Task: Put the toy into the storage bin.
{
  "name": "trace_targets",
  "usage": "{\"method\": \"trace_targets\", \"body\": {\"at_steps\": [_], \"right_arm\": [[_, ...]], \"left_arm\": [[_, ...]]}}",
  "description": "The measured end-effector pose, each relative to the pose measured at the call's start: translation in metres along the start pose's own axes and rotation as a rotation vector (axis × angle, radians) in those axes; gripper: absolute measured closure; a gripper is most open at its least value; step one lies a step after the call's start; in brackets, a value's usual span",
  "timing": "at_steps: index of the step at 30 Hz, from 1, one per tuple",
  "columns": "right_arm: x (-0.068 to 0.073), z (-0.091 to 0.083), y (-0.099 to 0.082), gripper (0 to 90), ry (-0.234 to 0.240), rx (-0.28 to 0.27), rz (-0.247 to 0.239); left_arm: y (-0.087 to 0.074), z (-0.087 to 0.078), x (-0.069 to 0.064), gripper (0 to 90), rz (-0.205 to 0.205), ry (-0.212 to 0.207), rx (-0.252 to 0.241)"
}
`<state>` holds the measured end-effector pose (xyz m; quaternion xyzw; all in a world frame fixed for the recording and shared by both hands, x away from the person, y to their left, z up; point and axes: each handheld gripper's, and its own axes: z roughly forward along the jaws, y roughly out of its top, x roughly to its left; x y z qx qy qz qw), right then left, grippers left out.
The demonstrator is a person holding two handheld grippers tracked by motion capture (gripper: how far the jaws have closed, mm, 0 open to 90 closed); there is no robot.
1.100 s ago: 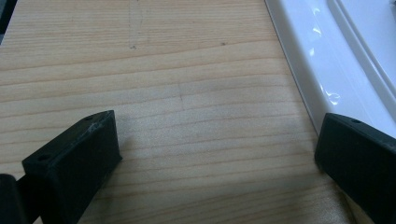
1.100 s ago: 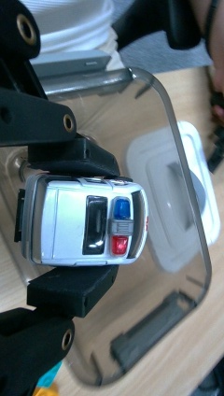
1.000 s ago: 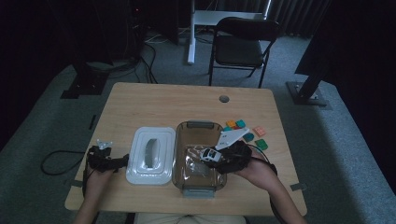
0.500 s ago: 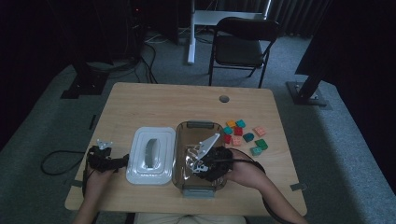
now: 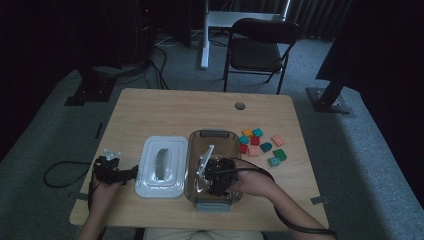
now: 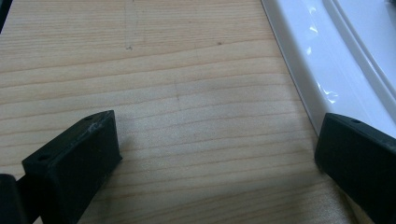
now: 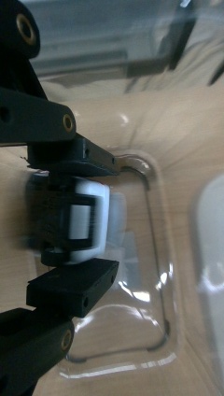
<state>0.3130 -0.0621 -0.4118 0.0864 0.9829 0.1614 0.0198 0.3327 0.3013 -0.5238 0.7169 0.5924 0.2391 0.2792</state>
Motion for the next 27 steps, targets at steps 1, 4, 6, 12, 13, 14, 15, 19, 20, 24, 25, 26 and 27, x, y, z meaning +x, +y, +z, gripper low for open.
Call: {"method": "trace_targets", "body": {"at_steps": [1, 4, 6, 12, 13, 14, 15, 19, 20, 24, 25, 26, 27], "right_arm": [[0.000, 0.008, 0.001, 48.0, -0.017, 0.039, -0.010], [0.001, 0.012, 0.002, 48.0, -0.037, 0.077, -0.027], [0.001, 0.015, 0.005, 48.0, -0.041, 0.107, -0.038], [0.000, 0.025, 0.012, 47.9, -0.029, 0.170, -0.069], [0.000, 0.025, 0.012, 47.9, -0.029, 0.170, -0.069], [0.001, 0.028, 0.014, 47.7, -0.039, 0.188, -0.078], [0.001, 0.029, 0.014, 47.7, -0.040, 0.190, -0.074], [0.000, 0.031, 0.015, 46.9, -0.030, 0.205, -0.071], [0.000, 0.031, 0.015, 46.9, -0.030, 0.205, -0.071], [0.000, 0.032, 0.016, 43.9, -0.016, 0.229, -0.063], [-0.001, 0.032, 0.017, 42.5, -0.009, 0.228, -0.057], [-0.002, 0.032, 0.017, 41.8, -0.006, 0.226, -0.052], [-0.002, 0.031, 0.017, 41.5, -0.003, 0.220, -0.042]], "left_arm": [[0.000, 0.000, 0.000, 0.4, 0.000, 0.000, -0.001], [0.000, 0.000, 0.000, 0.4, 0.000, -0.001, -0.001], [0.000, 0.000, 0.000, 0.4, 0.000, -0.001, -0.001], [0.000, 0.000, 0.000, 0.4, 0.000, -0.001, -0.001], [0.000, 0.000, 0.000, 0.5, 0.000, -0.001, -0.001], [0.000, 0.000, 0.000, 0.5, 0.000, -0.001, -0.001], [0.000, 0.000, 0.000, 0.5, 0.001, -0.001, -0.001], [0.000, 0.000, 0.000, 0.4, 0.002, -0.002, 0.000], [0.000, 0.000, 0.000, 0.5, 0.002, -0.002, 0.000], [0.000, 0.000, 0.000, 0.5, 0.003, -0.002, -0.001], [0.000, 0.000, 0.000, 0.5, 0.003, -0.002, -0.001], [0.000, 0.000, 0.000, 0.4, 0.003, -0.003, -0.001], [0.000, 0.000, 0.000, 0.5, 0.003, -0.003, 0.000]]}}
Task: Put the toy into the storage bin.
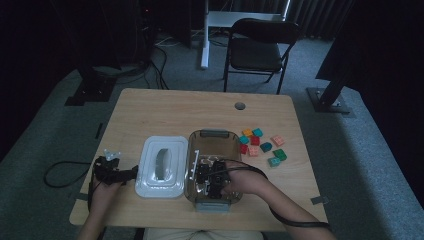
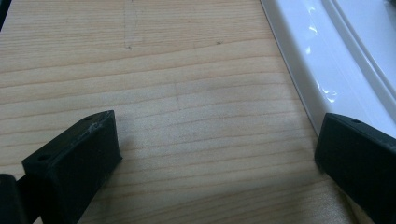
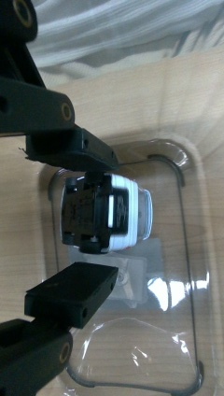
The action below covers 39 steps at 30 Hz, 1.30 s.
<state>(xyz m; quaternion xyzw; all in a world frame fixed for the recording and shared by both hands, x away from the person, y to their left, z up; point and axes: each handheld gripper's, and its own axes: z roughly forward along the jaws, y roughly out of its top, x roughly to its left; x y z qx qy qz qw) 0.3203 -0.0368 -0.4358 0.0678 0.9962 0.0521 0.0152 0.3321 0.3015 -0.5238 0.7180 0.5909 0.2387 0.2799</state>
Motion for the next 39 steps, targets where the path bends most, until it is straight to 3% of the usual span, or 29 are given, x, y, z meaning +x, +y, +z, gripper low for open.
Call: {"method": "trace_targets", "body": {"at_steps": [5, 12, 26, 32, 39], "right_arm": [[0.000, -0.007, -0.002, 38.9, -0.016, -0.029, 0.008], [-0.004, -0.020, -0.012, 37.7, -0.015, -0.106, 0.077], [-0.007, -0.038, -0.043, 35.6, -0.011, -0.302, 0.176], [-0.008, -0.055, -0.064, 33.7, -0.039, -0.430, 0.238], [-0.013, -0.079, -0.095, 32.8, -0.102, -0.570, 0.324]], "left_arm": [[0.000, 0.000, 0.000, 0.5, 0.000, 0.000, 0.000], [0.000, 0.000, 0.000, 0.5, 0.000, 0.000, 0.000], [0.000, 0.000, 0.000, 0.5, 0.000, 0.000, 0.000], [0.000, 0.000, 0.000, 0.5, 0.000, 0.000, 0.000], [0.000, 0.000, 0.000, 0.5, 0.000, 0.000, 0.001]]}}
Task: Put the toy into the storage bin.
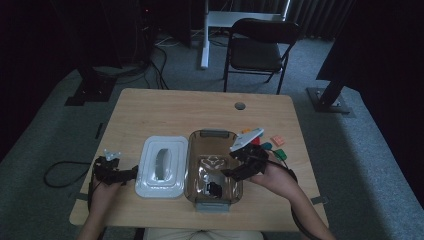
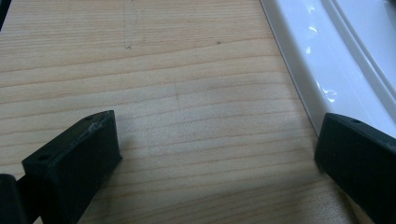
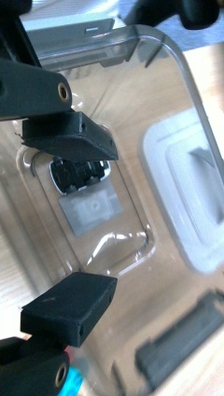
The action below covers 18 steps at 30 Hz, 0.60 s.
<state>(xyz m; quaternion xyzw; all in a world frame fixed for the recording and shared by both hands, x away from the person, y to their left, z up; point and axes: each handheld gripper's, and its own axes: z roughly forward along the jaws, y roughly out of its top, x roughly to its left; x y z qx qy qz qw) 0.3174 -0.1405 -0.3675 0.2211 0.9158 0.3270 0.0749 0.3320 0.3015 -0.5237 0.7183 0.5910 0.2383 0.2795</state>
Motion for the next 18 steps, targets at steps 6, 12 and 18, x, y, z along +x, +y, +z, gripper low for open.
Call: {"method": "trace_targets", "body": {"at_steps": [6, 12, 18], "right_arm": [[-0.009, -0.018, -0.011, 32.7, -0.028, -0.043, 0.045], [-0.030, -0.034, -0.038, 31.3, -0.086, -0.067, 0.140], [-0.049, -0.036, -0.061, 31.7, -0.153, -0.066, 0.210]], "left_arm": [[0.000, 0.000, 0.000, 0.4, 0.000, 0.000, 0.000], [0.000, 0.000, 0.000, 0.4, 0.000, 0.000, -0.001], [0.000, 0.000, 0.000, 0.4, 0.000, 0.000, -0.001]]}}
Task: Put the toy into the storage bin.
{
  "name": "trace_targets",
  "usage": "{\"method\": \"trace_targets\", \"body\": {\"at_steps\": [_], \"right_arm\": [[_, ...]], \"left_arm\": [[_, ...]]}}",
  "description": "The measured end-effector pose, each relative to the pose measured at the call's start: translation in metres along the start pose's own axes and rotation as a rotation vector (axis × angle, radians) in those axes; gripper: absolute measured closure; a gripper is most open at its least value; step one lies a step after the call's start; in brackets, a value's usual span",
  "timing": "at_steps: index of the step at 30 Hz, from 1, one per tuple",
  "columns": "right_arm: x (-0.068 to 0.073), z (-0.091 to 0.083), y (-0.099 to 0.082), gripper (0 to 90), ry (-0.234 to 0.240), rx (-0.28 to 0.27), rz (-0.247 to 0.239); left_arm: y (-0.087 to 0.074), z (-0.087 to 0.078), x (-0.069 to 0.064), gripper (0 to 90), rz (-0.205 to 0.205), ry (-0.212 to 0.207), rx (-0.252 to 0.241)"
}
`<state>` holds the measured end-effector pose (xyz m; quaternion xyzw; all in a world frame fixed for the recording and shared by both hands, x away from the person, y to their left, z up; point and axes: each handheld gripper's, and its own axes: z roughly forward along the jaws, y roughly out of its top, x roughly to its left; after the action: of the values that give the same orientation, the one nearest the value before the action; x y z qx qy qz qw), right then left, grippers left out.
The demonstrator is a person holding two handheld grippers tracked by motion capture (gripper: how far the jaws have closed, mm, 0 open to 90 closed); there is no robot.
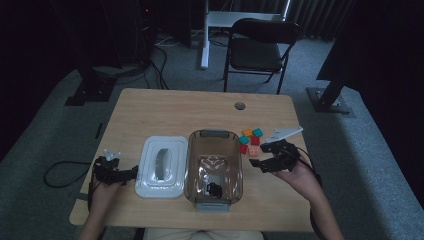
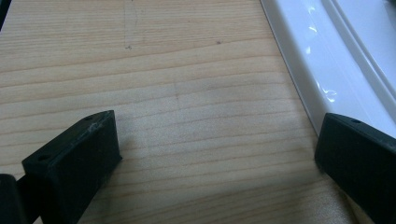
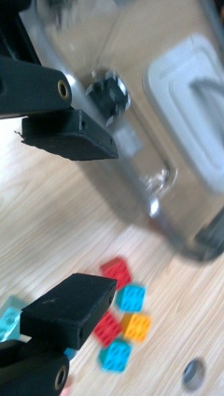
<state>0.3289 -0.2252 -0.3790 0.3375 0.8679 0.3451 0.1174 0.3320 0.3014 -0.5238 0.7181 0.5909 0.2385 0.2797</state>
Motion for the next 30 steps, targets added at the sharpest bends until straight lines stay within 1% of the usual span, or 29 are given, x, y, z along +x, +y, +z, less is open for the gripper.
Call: {"method": "trace_targets", "body": {"at_steps": [1, 3, 5, 7, 9, 10, 11, 12, 13, 15, 16, 17, 19, 22, 26, 30], "right_arm": [[-0.010, 0.002, -0.009, 31.6, -0.032, -0.001, 0.033], [-0.019, 0.004, -0.018, 31.7, -0.046, -0.001, 0.071], [-0.028, 0.007, -0.028, 31.6, -0.073, 0.009, 0.106], [-0.038, 0.011, -0.039, 31.7, -0.086, 0.018, 0.148], [-0.044, 0.014, -0.047, 31.6, -0.111, 0.030, 0.174], [-0.049, 0.017, -0.053, 31.6, -0.119, 0.040, 0.197], [-0.049, 0.017, -0.053, 31.6, -0.119, 0.040, 0.197], [-0.052, 0.018, -0.057, 31.6, -0.125, 0.044, 0.210], [-0.060, 0.023, -0.068, 31.7, -0.140, 0.053, 0.256], [-0.066, 0.028, -0.076, 31.6, -0.156, 0.055, 0.289], [-0.069, 0.030, -0.080, 31.6, -0.154, 0.058, 0.304], [-0.069, 0.030, -0.080, 31.6, -0.154, 0.058, 0.304], [-0.072, 0.040, -0.088, 31.6, -0.159, 0.079, 0.326], [-0.075, 0.049, -0.093, 31.6, -0.166, 0.091, 0.341], [-0.079, 0.058, -0.096, 33.2, -0.159, 0.100, 0.365], [-0.081, 0.065, -0.095, 34.5, -0.163, 0.105, 0.376]], "left_arm": [[0.000, 0.000, 0.000, 0.4, 0.000, 0.000, 0.000], [0.000, 0.000, 0.000, 0.5, 0.000, 0.000, 0.000], [0.000, 0.000, 0.000, 0.5, 0.000, 0.000, 0.000], [0.000, 0.000, 0.000, 0.5, 0.000, 0.000, 0.000], [0.000, 0.000, 0.000, 0.4, 0.000, 0.000, 0.000], [0.000, 0.000, 0.000, 0.5, 0.000, 0.000, 0.000], [0.000, 0.000, 0.000, 0.5, 0.000, 0.000, 0.000], [0.000, 0.000, 0.000, 0.5, 0.000, 0.000, 0.000], [0.000, 0.000, 0.000, 0.4, 0.000, 0.000, 0.000], [0.000, 0.000, 0.000, 0.4, 0.000, 0.000, 0.000], [0.000, 0.000, 0.000, 0.4, 0.000, 0.000, 0.000], [0.000, 0.000, 0.000, 0.4, 0.000, 0.000, 0.000], [0.000, 0.000, 0.000, 0.5, 0.000, 0.000, 0.001], [0.000, 0.000, 0.000, 0.4, 0.000, -0.001, 0.000], [0.000, 0.000, 0.000, 0.5, -0.001, 0.000, 0.000], [0.000, 0.000, 0.000, 0.5, -0.001, -0.001, 0.000]]}}
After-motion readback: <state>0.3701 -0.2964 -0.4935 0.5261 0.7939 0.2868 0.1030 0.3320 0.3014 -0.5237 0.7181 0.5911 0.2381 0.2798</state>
